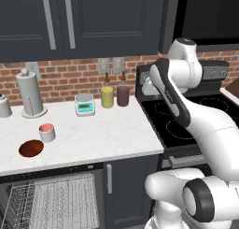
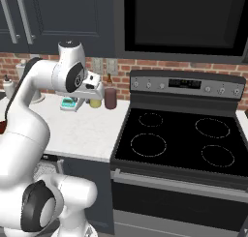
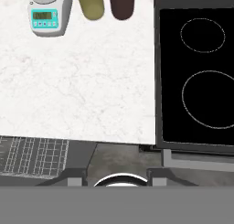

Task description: Pick up the cup and bowl from the counter, place them in the dishwasher, and close the dishwasher door.

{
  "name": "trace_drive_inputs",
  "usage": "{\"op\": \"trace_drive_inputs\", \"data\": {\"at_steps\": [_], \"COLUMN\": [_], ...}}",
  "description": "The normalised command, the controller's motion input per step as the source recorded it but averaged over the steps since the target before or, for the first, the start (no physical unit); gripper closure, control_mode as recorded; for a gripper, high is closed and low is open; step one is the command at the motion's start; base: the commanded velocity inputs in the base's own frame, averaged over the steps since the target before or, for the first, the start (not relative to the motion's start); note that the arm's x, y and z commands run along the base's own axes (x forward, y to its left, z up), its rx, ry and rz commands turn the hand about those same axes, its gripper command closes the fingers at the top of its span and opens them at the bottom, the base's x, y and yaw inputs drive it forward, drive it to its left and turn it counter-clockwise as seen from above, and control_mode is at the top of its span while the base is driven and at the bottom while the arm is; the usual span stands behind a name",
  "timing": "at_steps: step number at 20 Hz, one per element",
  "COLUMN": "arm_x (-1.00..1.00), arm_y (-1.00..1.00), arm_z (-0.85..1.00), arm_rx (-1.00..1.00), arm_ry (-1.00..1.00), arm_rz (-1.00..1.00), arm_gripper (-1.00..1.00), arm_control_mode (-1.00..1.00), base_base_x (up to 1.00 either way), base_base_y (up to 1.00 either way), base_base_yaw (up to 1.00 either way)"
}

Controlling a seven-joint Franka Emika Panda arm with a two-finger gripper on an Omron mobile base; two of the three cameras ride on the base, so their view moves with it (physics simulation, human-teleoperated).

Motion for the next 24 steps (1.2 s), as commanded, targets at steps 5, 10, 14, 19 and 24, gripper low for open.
{"op": "trace_drive_inputs", "data": {"at_steps": [5,10,14,19,24], "arm_x": [0.02,0.0,-0.22,-0.06,0.73], "arm_y": [0.26,0.47,0.43,1.0,1.0], "arm_z": [0.0,-0.07,-0.18,-0.4,-0.46], "arm_rx": [0.0,0.01,0.02,-0.01,0.0], "arm_ry": [-0.01,0.0,0.1,0.01,0.01], "arm_rz": [0.0,0.0,0.06,0.15,0.48], "arm_gripper": [-1.0,-1.0,-1.0,-1.0,-1.0], "arm_control_mode": [-1.0,-1.0,-1.0,-1.0,-1.0], "base_base_x": [0.0,0.0,0.0,0.0,0.0], "base_base_y": [0.0,0.0,0.0,0.0,0.0], "base_base_yaw": [0.0,0.0,0.0,0.0,0.0]}}
